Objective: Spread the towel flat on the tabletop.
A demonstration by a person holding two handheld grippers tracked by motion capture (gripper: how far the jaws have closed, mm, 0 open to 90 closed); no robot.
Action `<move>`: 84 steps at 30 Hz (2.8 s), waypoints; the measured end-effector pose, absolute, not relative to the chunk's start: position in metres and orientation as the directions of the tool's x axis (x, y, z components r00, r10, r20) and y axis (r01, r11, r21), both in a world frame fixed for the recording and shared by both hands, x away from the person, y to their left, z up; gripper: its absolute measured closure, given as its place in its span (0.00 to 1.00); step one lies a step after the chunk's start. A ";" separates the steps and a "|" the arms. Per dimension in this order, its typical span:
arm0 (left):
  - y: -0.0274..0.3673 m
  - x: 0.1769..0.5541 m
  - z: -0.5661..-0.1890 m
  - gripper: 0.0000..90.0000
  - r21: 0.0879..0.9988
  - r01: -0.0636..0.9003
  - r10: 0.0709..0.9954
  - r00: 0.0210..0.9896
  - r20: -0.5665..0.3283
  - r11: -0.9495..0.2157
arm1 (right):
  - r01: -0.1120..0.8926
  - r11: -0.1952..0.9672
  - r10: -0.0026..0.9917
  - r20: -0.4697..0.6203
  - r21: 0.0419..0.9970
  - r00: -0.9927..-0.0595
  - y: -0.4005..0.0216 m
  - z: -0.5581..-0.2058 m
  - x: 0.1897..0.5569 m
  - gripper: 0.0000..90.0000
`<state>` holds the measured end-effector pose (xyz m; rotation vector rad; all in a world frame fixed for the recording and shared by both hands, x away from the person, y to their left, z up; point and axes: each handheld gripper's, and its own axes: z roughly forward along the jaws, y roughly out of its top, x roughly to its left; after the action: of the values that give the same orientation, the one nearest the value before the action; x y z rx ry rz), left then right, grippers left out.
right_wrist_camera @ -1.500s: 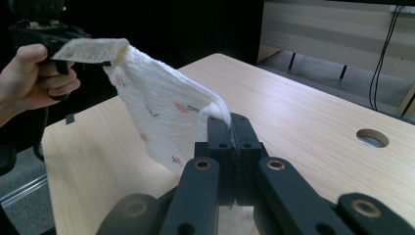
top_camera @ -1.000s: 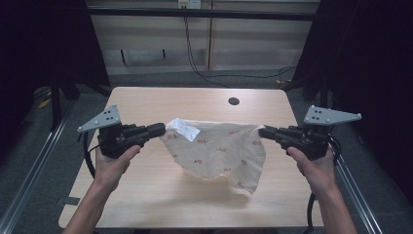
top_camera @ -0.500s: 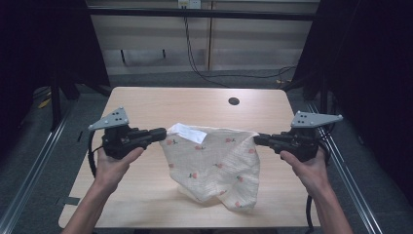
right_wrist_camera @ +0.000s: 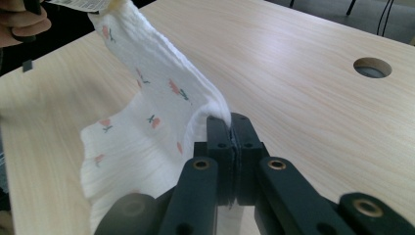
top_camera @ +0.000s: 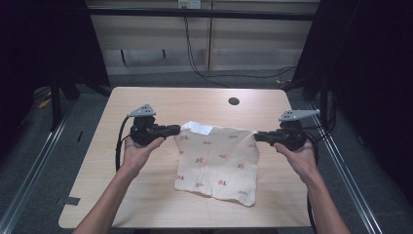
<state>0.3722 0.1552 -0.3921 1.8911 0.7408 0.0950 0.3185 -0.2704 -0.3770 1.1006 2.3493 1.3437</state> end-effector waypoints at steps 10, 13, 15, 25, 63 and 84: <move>0.153 0.404 -0.421 0.95 0.813 0.517 0.576 0.763 -0.295 -0.268 | 0.555 0.280 0.753 0.180 0.783 -0.633 -0.266 -0.406 0.365 0.99; 0.150 0.410 -0.424 0.93 0.805 0.523 0.586 0.757 -0.288 -0.280 | 0.567 0.278 0.768 0.175 0.775 -0.617 -0.263 -0.412 0.373 0.99; 0.150 0.415 -0.426 0.85 0.806 0.524 0.597 0.750 -0.285 -0.274 | 0.578 0.280 0.779 0.171 0.767 -0.603 -0.261 -0.416 0.379 0.99; 0.158 0.417 -0.437 0.64 0.795 0.558 0.634 0.710 -0.307 -0.240 | 0.589 0.201 0.851 0.157 0.783 -0.500 -0.269 -0.425 0.391 0.72; 0.153 0.325 -0.490 0.66 0.683 0.504 0.482 0.841 -0.247 -0.529 | 0.636 0.353 0.772 0.170 0.686 -0.612 -0.260 -0.495 0.271 0.66; 0.164 0.295 -0.495 0.99 0.651 0.466 0.434 0.872 -0.226 -0.599 | 0.626 0.387 0.736 0.183 0.677 -0.652 -0.246 -0.496 0.265 0.97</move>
<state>0.2946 0.1638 -0.4952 2.2924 0.6459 -0.0561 0.2648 -0.2459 -0.4956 1.2325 2.4904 1.1150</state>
